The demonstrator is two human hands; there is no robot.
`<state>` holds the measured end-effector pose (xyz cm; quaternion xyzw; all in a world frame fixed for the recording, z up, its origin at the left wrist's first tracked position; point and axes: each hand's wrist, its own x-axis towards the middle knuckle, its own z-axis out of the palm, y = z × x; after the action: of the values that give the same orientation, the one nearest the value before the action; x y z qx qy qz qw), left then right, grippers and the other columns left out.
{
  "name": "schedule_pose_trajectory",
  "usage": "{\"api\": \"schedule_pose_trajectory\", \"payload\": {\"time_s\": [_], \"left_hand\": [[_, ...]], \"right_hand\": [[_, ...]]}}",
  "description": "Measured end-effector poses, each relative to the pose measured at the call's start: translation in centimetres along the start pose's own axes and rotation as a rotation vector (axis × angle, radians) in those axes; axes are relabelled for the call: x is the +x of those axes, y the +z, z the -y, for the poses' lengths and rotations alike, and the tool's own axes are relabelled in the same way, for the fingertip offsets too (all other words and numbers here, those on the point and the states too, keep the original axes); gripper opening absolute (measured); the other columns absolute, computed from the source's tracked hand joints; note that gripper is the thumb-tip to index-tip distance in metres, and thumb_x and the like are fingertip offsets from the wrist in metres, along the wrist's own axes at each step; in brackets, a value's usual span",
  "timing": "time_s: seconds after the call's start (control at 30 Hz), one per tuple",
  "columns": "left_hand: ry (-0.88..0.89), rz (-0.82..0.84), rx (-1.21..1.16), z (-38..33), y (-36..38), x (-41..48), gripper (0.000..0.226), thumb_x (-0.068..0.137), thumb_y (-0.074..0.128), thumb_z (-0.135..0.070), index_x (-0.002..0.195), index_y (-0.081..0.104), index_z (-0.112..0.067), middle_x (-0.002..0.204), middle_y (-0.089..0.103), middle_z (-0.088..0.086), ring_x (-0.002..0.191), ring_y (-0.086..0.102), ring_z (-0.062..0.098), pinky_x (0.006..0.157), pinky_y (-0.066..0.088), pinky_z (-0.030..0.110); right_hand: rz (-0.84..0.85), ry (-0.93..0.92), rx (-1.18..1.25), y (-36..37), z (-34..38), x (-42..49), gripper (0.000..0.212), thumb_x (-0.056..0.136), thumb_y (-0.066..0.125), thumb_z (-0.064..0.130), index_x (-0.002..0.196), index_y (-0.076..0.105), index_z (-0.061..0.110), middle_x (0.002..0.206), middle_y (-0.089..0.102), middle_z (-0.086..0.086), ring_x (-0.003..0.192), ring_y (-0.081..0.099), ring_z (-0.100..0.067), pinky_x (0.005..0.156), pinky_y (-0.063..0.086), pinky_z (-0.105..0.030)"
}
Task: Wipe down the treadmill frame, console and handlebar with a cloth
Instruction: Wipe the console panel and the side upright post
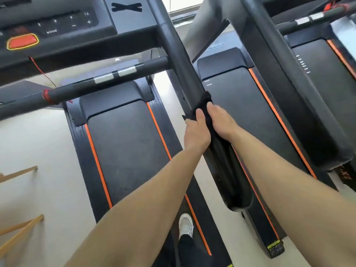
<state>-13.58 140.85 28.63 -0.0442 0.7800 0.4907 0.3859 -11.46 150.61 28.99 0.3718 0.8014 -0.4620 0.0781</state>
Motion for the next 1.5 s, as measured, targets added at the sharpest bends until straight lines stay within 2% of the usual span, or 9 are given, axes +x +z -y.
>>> {"api": "schedule_pose_trajectory", "payload": {"time_s": [0.17,0.3,0.57,0.87,1.0,1.07,1.17,1.3,1.5], "left_hand": [[0.048,-0.057,-0.008,-6.0,-3.6,8.9,0.080,0.098,0.018,-0.068,0.142,0.046,-0.007,0.134,0.059,0.013,0.115,0.057,0.031,0.095,0.044,0.037],[0.068,-0.060,-0.066,-6.5,-4.0,10.0,0.077,0.099,0.019,-0.067,0.144,0.046,-0.010,0.133,0.060,0.013,0.115,0.057,0.030,0.097,0.044,0.037],[0.115,0.031,0.021,2.9,0.6,0.0,0.072,0.100,0.017,-0.065,0.160,0.012,-0.025,0.162,0.031,0.002,0.140,0.039,0.028,0.106,0.031,0.035],[0.191,0.063,0.111,12.3,5.9,-11.8,0.069,0.095,0.022,-0.068,0.154,0.017,-0.032,0.151,0.046,0.000,0.127,0.053,0.030,0.103,0.043,0.048],[0.255,0.120,0.243,15.1,6.9,-15.6,0.061,0.099,0.022,-0.058,0.154,0.009,-0.034,0.151,0.043,0.000,0.124,0.054,0.029,0.100,0.042,0.042],[0.200,0.130,0.241,15.9,7.1,-16.6,0.059,0.100,0.030,-0.050,0.153,0.011,-0.031,0.144,0.050,-0.004,0.124,0.054,0.025,0.097,0.038,0.037],[0.226,0.083,0.260,16.3,7.4,-16.5,0.064,0.094,0.032,-0.054,0.152,0.015,-0.033,0.140,0.053,-0.005,0.121,0.056,0.026,0.093,0.040,0.037],[0.296,0.045,0.316,15.9,7.5,-16.2,0.076,0.088,0.028,-0.063,0.155,0.004,-0.035,0.148,0.048,-0.003,0.124,0.054,0.027,0.098,0.041,0.039],[0.621,0.075,0.647,14.7,3.6,-12.7,0.087,0.095,0.031,-0.063,0.157,-0.017,-0.025,0.155,0.040,0.001,0.125,0.053,0.026,0.089,0.050,0.045]], "right_hand": [[-0.040,-0.042,-0.086,0.3,6.0,8.6,0.067,0.104,0.018,0.054,0.130,0.059,0.008,0.135,0.058,-0.013,0.128,0.050,-0.032,0.103,0.037,-0.040],[-0.038,-0.024,-0.092,0.6,6.8,10.3,0.068,0.100,0.021,0.058,0.131,0.057,0.009,0.135,0.057,-0.011,0.125,0.051,-0.030,0.093,0.035,-0.036],[0.052,-0.067,-0.059,-0.7,-1.7,-1.5,0.046,0.103,0.030,0.055,0.130,0.046,0.022,0.132,0.058,-0.006,0.119,0.054,-0.027,0.094,0.037,-0.038],[0.068,-0.056,0.075,-1.0,-11.7,-16.5,0.025,0.106,0.032,0.042,0.123,0.046,0.030,0.112,0.058,0.006,0.104,0.053,-0.022,0.085,0.036,-0.036],[0.081,-0.067,0.156,-0.8,-15.4,-20.9,0.036,0.109,0.032,0.033,0.143,0.037,0.029,0.122,0.053,0.009,0.107,0.051,-0.014,0.076,0.033,-0.024],[0.087,-0.083,0.157,0.5,-17.9,-22.6,0.045,0.108,0.032,0.034,0.153,0.025,0.032,0.132,0.046,0.015,0.113,0.047,-0.008,0.084,0.033,-0.021],[-0.008,-0.162,0.211,3.4,-20.7,-23.2,0.051,0.106,0.033,0.042,0.154,0.019,0.034,0.146,0.037,0.012,0.131,0.042,-0.009,0.108,0.039,-0.043],[-0.224,-0.116,0.409,6.8,-20.1,-22.5,0.050,0.103,0.043,0.044,0.149,0.029,0.028,0.143,0.045,0.005,0.131,0.048,-0.016,0.106,0.045,-0.046],[-0.277,-0.127,0.290,8.5,-19.1,-23.9,0.078,0.095,0.033,0.045,0.157,0.006,0.006,0.163,0.016,-0.013,0.150,0.015,-0.026,0.121,0.020,-0.049]]}}
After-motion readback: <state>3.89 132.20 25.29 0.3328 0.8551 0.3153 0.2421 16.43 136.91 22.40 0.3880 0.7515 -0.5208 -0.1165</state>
